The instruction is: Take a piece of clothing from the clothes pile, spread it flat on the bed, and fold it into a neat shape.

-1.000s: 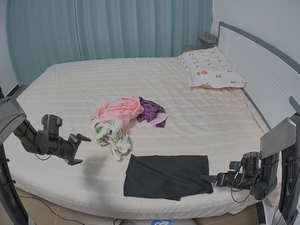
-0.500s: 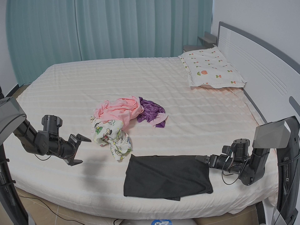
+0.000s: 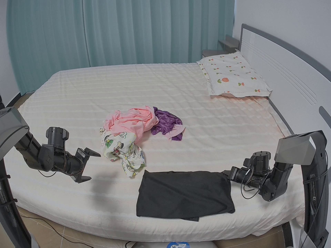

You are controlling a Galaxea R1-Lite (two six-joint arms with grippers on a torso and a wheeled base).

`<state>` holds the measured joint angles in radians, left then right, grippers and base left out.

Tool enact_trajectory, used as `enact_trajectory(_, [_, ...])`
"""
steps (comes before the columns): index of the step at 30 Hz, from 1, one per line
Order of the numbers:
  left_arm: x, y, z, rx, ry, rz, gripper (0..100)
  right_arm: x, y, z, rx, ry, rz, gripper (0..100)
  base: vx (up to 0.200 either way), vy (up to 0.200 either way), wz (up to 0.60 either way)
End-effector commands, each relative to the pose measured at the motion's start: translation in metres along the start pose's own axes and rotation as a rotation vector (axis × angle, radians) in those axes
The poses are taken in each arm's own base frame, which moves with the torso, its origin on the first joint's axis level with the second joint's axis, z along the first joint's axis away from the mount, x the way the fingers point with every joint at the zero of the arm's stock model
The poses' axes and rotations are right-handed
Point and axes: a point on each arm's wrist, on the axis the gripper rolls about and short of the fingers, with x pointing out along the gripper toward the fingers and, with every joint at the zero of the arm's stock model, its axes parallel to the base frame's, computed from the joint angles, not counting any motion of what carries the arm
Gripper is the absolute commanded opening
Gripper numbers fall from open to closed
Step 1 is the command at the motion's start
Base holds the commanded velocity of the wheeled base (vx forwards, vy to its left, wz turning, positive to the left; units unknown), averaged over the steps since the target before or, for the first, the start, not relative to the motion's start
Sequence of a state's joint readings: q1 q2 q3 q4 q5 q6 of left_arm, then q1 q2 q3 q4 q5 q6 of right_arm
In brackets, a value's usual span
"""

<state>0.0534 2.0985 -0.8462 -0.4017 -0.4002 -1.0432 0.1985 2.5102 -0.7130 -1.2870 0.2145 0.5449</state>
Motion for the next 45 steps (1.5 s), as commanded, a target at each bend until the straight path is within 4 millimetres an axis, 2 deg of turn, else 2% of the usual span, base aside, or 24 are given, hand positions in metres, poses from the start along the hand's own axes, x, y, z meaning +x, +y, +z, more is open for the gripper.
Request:
enact_trajectory(1, [0.000,0.000,0.000,0.000,0.000,-0.001,100,0.000,0.001,0.000,0.008,-0.014,-0.014,0,0.000,0.000,0.00])
enact_trajectory(10, [0.000,0.000,0.000,0.000,0.000,0.001,100,0.002,0.005,-0.001,0.061,-0.050,-0.058,0,0.000,0.000,0.00])
enact_trajectory(11, [0.000,0.000,0.000,0.000,0.000,0.001,100,0.002,0.005,-0.001,0.063,-0.054,-0.062,100,0.000,0.000,0.00])
enact_trajectory(19, [0.000,0.000,0.000,-0.001,0.000,-0.001,100,0.001,0.006,0.003,0.068,-0.074,-0.068,100,0.000,0.000,0.00])
enact_trajectory(24, [0.000,0.000,0.000,-0.001,0.000,-0.001,100,-0.006,0.003,0.017,0.077,-0.143,-0.117,100,0.000,0.000,0.00])
enact_trajectory(28, [-0.003,0.002,-0.003,0.003,0.006,0.004,100,-0.021,0.005,0.033,0.088,-0.210,-0.159,100,0.000,0.000,0.00])
enact_trajectory(30, [-0.005,0.007,-0.008,0.039,0.020,0.014,100,-0.043,0.012,0.040,0.093,-0.244,-0.183,100,0.000,0.000,0.00])
enact_trajectory(32, [-0.017,0.003,-0.011,0.075,0.001,-0.009,100,-0.059,0.018,0.044,0.095,-0.277,-0.207,100,0.000,0.000,0.00])
enact_trajectory(34, [-0.035,-0.004,-0.024,0.107,-0.002,-0.050,100,-0.083,0.027,0.049,0.095,-0.327,-0.238,100,0.000,0.000,0.00])
enact_trajectory(35, [-0.038,-0.007,-0.030,0.124,-0.002,-0.060,100,-0.090,0.030,0.052,0.095,-0.345,-0.243,100,0.000,0.000,0.00])
enact_trajectory(36, [-0.043,-0.014,-0.043,0.167,-0.006,-0.084,100,-0.106,0.039,0.056,0.092,-0.377,-0.235,100,0.000,0.000,0.00])
enact_trajectory(38, [-0.052,-0.022,-0.052,0.206,-0.065,-0.117,100,-0.129,0.048,0.060,0.087,-0.406,-0.216,100,0.000,0.000,0.00])
enact_trajectory(39, [-0.062,-0.029,-0.057,0.232,-0.130,-0.152,100,-0.149,0.055,0.062,0.081,-0.427,-0.203,100,0.000,0.000,0.00])
enact_trajectory(42, [-0.082,-0.040,-0.068,0.281,-0.196,-0.229,100,-0.181,0.064,0.057,0.039,-0.456,-0.199,100,0.000,0.000,0.00])
enact_trajectory(43, [-0.082,-0.040,-0.068,0.281,-0.196,-0.229,100,-0.181,0.064,0.057,0.039,-0.456,-0.199,100,0.000,0.000,0.00])
enact_trajectory(44, [-0.099,-0.040,-0.074,0.298,-0.217,-0.258,100,-0.200,0.064,0.051,-0.009,-0.464,-0.221,100,0.000,0.000,0.00])
enact_trajectory(45, [-0.107,-0.040,-0.077,0.304,-0.226,-0.274,100,-0.207,0.064,0.047,-0.030,-0.469,-0.237,100,0.000,0.000,0.00])
